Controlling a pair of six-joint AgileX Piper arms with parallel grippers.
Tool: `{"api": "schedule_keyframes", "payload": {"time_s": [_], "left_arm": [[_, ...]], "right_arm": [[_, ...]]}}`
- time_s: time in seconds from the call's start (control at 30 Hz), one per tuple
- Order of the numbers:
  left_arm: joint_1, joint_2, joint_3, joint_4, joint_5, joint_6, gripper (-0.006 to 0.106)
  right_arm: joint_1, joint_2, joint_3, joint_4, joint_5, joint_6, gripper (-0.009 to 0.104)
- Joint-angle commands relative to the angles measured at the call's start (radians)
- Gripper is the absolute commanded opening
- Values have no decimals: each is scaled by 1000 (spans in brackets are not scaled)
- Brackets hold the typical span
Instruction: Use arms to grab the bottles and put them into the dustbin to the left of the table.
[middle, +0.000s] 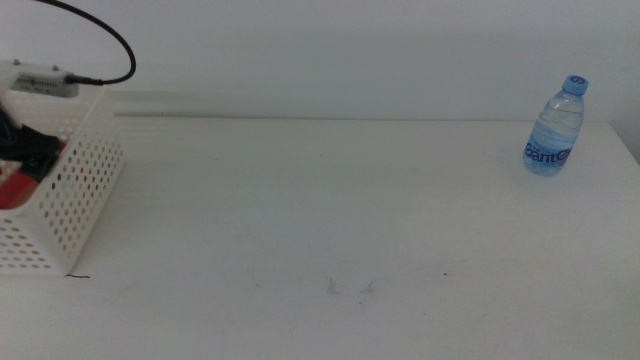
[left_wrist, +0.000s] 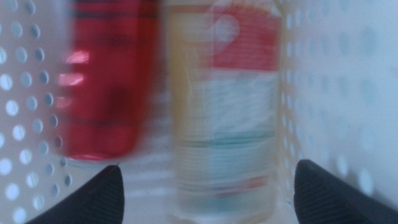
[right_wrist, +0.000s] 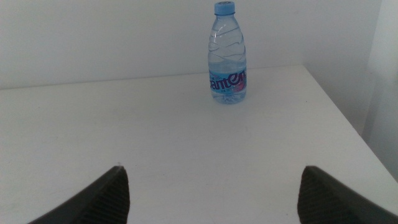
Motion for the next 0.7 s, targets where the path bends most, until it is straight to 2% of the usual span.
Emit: {"api": "schedule_keyframes", "payload": {"time_s": [0.0, 0.1, 0.2, 0.37, 0.53, 0.67], "left_arm": [[-8, -25, -21, -5, 40, -37, 94], [-12, -74, -52, -8, 82, -87, 93], [-20, -151, -77, -67, 93, -86, 93], [-89, -309, -89, -74, 93, -109, 93], [-252, -500, -89, -91, 59, -110, 93], [-415, -636, -85, -165, -16, -48, 93]], "right_arm": [[-7, -3, 4, -13, -7, -4, 88], [-7, -3, 4, -13, -7, -4, 88], [-7, -3, 4, -13, -7, -4, 88], [-7, -3, 4, -13, -7, -4, 88], [-7, -3, 4, -13, -7, -4, 88], [-7, -3, 4, -13, -7, -4, 88]]}}
